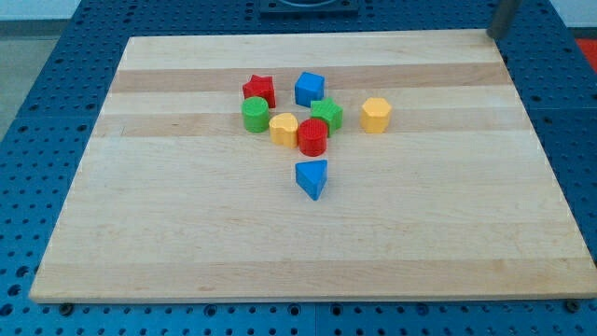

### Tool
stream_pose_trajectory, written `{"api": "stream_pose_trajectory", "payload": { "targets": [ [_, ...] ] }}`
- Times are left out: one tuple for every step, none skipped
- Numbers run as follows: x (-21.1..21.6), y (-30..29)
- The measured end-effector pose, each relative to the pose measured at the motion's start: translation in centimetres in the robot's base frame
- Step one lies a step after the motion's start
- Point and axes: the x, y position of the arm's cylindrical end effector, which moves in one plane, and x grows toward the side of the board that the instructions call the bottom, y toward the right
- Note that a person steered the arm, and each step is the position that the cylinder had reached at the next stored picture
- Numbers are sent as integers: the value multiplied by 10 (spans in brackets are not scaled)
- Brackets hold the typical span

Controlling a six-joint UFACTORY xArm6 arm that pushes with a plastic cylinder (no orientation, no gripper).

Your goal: Move your arm vertically to the bottom side

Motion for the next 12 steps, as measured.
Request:
{"api": "stream_pose_trajectory", "payload": {
  "targets": [
    [-1, -23],
    [-1, -42],
    [0, -80],
    [0, -80],
    [29, -80],
    [68, -81],
    [74, -81],
    [78, -81],
    [107, -81],
    [147, -81],
    [172, -64],
    [180, -61]
  ]
}}
